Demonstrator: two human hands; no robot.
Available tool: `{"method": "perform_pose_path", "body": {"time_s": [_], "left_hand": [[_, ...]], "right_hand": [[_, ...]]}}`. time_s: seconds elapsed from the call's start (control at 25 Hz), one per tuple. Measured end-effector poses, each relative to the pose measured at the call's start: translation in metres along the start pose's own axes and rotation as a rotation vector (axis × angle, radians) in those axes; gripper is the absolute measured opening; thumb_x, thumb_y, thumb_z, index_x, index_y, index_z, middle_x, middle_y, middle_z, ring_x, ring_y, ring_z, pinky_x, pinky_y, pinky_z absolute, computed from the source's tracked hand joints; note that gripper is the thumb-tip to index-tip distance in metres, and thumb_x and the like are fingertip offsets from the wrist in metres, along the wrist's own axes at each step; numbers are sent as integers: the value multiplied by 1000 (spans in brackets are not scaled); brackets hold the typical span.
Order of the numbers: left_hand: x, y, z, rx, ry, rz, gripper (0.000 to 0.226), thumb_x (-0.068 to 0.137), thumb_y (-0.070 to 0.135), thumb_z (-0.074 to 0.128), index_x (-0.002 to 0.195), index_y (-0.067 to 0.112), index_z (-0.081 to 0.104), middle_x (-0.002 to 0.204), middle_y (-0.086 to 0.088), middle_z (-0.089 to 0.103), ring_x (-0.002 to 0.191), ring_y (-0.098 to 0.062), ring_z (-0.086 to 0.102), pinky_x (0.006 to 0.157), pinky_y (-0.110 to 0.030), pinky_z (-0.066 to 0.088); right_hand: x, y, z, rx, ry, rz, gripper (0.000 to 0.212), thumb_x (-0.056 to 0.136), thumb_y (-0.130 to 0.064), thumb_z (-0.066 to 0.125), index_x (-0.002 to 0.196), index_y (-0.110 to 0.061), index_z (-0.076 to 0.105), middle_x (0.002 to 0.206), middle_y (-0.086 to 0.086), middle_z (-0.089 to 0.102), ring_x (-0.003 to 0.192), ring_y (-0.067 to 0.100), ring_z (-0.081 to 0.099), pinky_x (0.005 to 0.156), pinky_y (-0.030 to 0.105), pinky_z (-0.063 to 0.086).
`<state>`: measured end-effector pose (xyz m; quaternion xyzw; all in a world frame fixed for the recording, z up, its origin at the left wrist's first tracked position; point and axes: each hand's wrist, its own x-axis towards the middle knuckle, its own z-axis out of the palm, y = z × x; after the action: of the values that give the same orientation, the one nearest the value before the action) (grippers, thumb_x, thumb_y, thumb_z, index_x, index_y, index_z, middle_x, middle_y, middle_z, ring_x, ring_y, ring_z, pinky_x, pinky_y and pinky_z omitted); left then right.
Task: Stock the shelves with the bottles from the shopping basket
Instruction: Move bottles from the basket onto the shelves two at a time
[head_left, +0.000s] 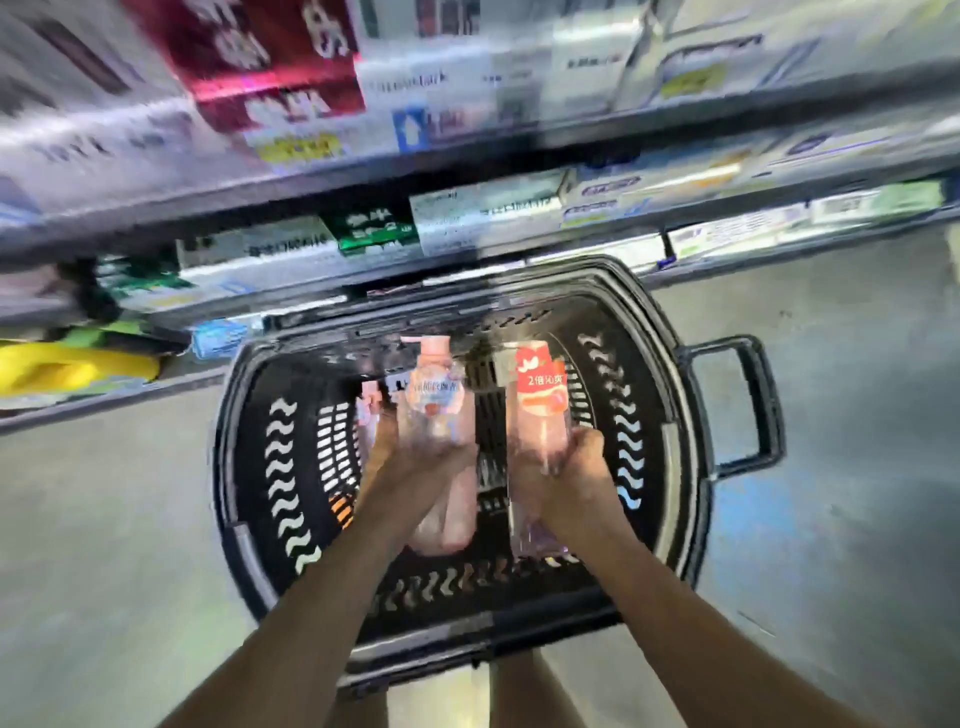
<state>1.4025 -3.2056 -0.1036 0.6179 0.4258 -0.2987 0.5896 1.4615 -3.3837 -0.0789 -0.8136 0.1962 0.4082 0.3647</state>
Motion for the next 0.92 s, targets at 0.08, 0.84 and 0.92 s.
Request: {"method": "perform_pose_path", "body": {"time_s": [0.08, 0.84, 0.92], "left_hand": [[-70, 34, -15, -14, 66, 117, 57, 89, 37, 73, 139, 18, 54, 134, -1, 57, 113, -18, 60, 90, -24, 42], [-546, 271, -181, -174, 601, 903, 57, 71, 14, 89, 116, 14, 53, 99, 14, 65, 81, 14, 62, 73, -7, 46], [-576, 272, -187, -194, 685, 921, 62, 69, 23, 91, 119, 23, 54, 106, 15, 66, 93, 9, 64, 79, -16, 50]], "right_hand": [[-60, -27, -18, 81, 14, -77, 40, 87, -14, 75, 111, -23, 43, 94, -1, 66, 62, 1, 63, 56, 20, 52], [-475, -318, -145, 308, 102, -925, 68, 63, -58, 84, 118, -31, 54, 100, -16, 72, 89, -2, 68, 83, 31, 55], [-493, -335, -149, 298, 53, -1003, 71, 63, -58, 84, 121, -30, 54, 101, -17, 72, 89, -3, 68, 83, 30, 56]]}}
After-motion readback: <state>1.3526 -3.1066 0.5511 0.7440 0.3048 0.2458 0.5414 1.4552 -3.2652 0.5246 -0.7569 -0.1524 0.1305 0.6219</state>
